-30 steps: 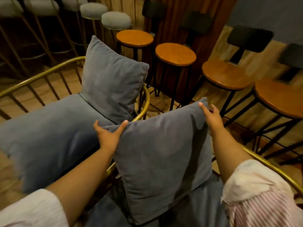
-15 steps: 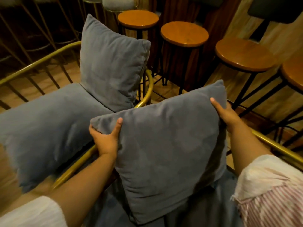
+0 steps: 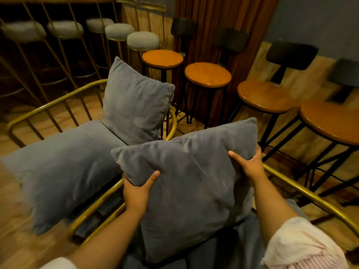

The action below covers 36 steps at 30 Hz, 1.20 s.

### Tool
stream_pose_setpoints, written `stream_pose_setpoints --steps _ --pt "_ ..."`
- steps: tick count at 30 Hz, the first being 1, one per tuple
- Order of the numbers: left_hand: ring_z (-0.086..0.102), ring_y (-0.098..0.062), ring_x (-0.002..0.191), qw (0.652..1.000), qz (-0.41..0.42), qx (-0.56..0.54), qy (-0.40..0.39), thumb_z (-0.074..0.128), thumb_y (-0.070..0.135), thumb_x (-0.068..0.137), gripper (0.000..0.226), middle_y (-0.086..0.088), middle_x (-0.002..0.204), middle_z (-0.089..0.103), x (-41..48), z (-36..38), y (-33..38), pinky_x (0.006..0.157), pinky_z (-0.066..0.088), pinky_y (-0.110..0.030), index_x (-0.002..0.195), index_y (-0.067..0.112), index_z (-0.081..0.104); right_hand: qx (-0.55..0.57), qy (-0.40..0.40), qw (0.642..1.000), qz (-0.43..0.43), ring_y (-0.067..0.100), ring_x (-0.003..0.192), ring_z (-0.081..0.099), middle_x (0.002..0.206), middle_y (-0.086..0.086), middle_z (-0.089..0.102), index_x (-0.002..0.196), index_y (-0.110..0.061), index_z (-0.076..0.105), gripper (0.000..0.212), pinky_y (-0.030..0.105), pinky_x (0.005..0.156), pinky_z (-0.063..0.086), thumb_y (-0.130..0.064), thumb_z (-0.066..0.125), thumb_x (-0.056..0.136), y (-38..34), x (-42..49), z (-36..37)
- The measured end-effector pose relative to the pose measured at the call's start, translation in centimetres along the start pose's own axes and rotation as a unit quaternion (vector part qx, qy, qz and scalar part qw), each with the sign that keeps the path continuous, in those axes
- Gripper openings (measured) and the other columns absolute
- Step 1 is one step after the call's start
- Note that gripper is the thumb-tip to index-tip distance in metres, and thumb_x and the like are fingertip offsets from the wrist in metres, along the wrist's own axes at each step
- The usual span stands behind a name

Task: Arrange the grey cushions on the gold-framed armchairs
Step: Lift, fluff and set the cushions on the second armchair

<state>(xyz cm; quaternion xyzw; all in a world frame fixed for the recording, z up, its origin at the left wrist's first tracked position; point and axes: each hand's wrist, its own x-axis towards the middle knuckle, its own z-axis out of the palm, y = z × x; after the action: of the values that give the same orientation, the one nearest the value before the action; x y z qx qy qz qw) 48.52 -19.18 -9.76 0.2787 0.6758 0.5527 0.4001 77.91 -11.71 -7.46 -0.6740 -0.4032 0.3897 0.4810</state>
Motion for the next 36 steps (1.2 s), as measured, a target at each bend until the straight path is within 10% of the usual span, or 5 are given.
stream_pose_setpoints --steps 4,13,25,33,36 --pt "0.042 -0.033 0.135 0.999 0.04 0.006 0.004 0.081 0.032 0.066 0.093 -0.009 0.147 0.044 1.3 -1.9 4.2 0.109 0.037 -0.045 0.143 0.017 0.032 0.017 0.034 0.999 -0.034 0.029 0.131 0.042 0.146 0.009 0.038 0.143 -0.021 0.023 0.098 0.034 0.097 0.038 -0.024 0.084 0.067 -3.6 -1.4 0.6" --pt "0.044 -0.035 0.133 0.996 0.088 -0.024 -0.015 0.079 0.05 0.061 0.097 -0.009 0.144 0.048 5.5 -11.6 13.7 0.109 0.038 -0.052 0.142 0.022 0.033 0.037 0.084 0.992 -0.091 0.029 0.128 0.045 0.138 0.002 0.048 0.135 -0.035 0.033 0.109 0.055 0.106 0.038 -0.06 0.085 0.043 -14.7 -7.6 8.2" --pt "0.041 -0.036 0.135 0.987 0.162 0.018 -0.011 0.077 0.052 0.065 0.098 -0.008 0.147 0.044 14.0 -29.8 23.8 0.11 0.034 -0.054 0.145 0.024 0.028 0.099 0.092 0.987 -0.086 0.034 0.13 0.04 0.139 0.005 0.046 0.135 -0.034 0.032 0.105 0.057 0.106 0.036 -0.06 0.082 0.047 -22.5 -17.0 25.4" --pt "0.047 -0.038 0.13 0.987 0.148 0.054 -0.009 0.072 0.073 0.042 0.12 -0.01 0.144 0.048 24.5 -33.0 24.5 0.105 0.04 -0.058 0.143 0.022 0.032 0.091 0.075 0.991 -0.066 0.035 0.132 0.037 0.141 0.006 0.043 0.137 -0.033 0.029 0.1 0.058 0.106 0.036 -0.056 0.081 0.056 -23.5 -12.8 35.2" --pt "0.047 -0.038 0.129 0.988 0.136 0.073 0.005 0.074 0.06 0.063 0.097 -0.014 0.139 0.051 29.4 -32.0 24.4 0.106 0.039 -0.055 0.14 0.014 0.037 0.086 0.079 0.992 -0.048 0.036 0.134 0.034 0.143 0.006 0.042 0.137 -0.033 0.028 0.097 0.059 0.107 0.033 -0.057 0.079 0.059 -23.9 -9.3 38.5"
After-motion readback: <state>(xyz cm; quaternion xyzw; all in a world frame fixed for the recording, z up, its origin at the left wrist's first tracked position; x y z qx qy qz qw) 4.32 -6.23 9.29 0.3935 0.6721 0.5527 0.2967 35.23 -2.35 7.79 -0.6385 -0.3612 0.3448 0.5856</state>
